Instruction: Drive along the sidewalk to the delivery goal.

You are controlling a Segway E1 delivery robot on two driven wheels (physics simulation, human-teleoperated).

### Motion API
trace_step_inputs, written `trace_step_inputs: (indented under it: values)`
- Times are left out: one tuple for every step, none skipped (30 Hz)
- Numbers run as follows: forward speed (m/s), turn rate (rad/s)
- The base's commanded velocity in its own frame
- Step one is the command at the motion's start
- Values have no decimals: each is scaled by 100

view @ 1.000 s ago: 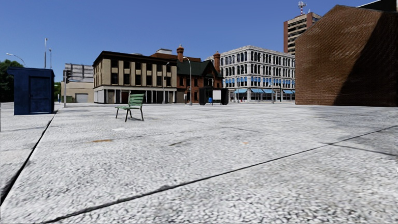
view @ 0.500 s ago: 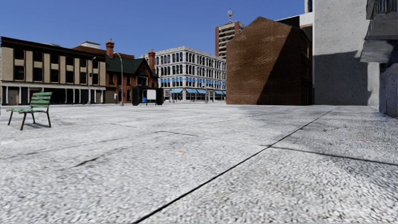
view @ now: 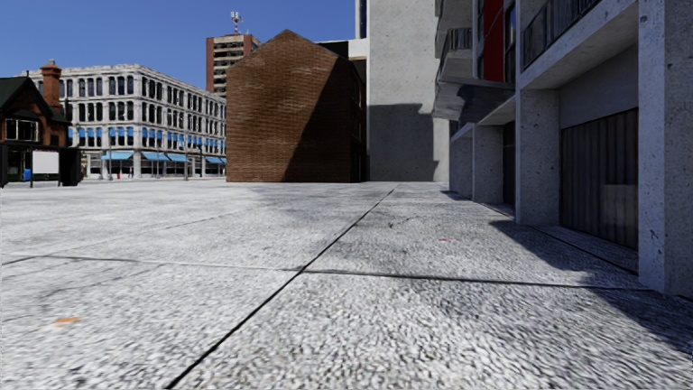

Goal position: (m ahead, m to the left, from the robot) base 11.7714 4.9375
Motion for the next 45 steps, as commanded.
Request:
trace_step_inputs:
  values:
    - [144,-58]
    - [144,-58]
    - [144,-58]
    - [144,-60]
    - [144,-105]
    - [144,-105]
    - [144,-120]
    - [144,-120]
    - [144,-120]
    - [144,-120]
    - [144,-120]
    - [144,-116]
    - [144,-116]
    - [144,0]
    - [144,0]
    - [144,0]
    - [144,0]
    - [144,0]
    - [144,0]
    - [144,0]
    - [149,0]
    - [154,0]
    - [156,0]
    - [156,0]
    - [156,0]
    - [156,0]
    - [156,0]
    - [156,0]
    - [156,0]
    - [156,0]
    - [156,0]
    - [156,0]
    - [156,0]
    - [155,0]
    - [148,0]
    - [148,0]
    - [143,0]
    - [143,0]
    - [152,0]
    - [163,0]
    - [163,0]
    - [183,42]
    - [191,120]
    - [194,120]
    - [196,120]
